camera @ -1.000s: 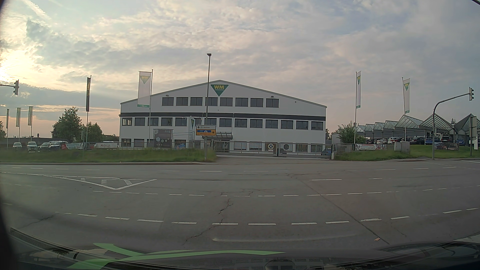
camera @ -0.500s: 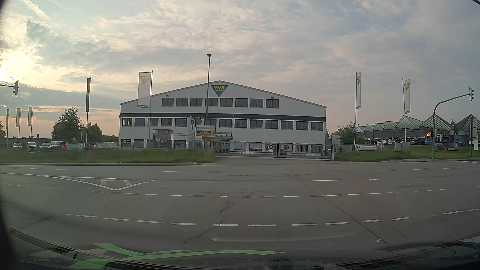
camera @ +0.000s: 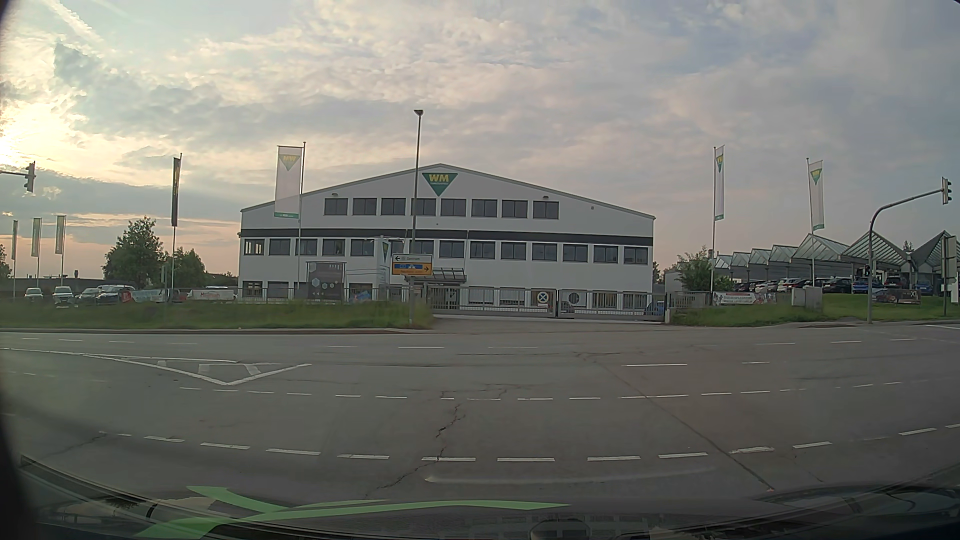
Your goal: Follow the waypoints while adhering to traffic rules and regulations
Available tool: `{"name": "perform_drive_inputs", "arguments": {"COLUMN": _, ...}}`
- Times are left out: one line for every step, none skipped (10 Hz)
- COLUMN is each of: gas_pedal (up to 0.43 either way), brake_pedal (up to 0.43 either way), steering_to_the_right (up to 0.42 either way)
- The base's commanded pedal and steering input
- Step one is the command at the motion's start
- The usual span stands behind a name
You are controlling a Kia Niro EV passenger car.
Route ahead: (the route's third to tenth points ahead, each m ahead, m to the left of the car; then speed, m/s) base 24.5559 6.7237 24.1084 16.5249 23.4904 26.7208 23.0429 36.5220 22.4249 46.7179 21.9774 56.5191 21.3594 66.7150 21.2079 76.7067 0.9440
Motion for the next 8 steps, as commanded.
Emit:
{"name": "perform_drive_inputs", "arguments": {"gas_pedal": 0.240, "brake_pedal": 0.000, "steering_to_the_right": -0.024}}
{"name": "perform_drive_inputs", "arguments": {"gas_pedal": 0.240, "brake_pedal": 0.000, "steering_to_the_right": -0.024}}
{"name": "perform_drive_inputs", "arguments": {"gas_pedal": 0.240, "brake_pedal": 0.000, "steering_to_the_right": -0.024}}
{"name": "perform_drive_inputs", "arguments": {"gas_pedal": 0.240, "brake_pedal": 0.000, "steering_to_the_right": -0.024}}
{"name": "perform_drive_inputs", "arguments": {"gas_pedal": 0.240, "brake_pedal": 0.000, "steering_to_the_right": -0.024}}
{"name": "perform_drive_inputs", "arguments": {"gas_pedal": 0.240, "brake_pedal": 0.000, "steering_to_the_right": -0.024}}
{"name": "perform_drive_inputs", "arguments": {"gas_pedal": 0.228, "brake_pedal": 0.000, "steering_to_the_right": -0.024}}
{"name": "perform_drive_inputs", "arguments": {"gas_pedal": 0.228, "brake_pedal": 0.000, "steering_to_the_right": -0.024}}
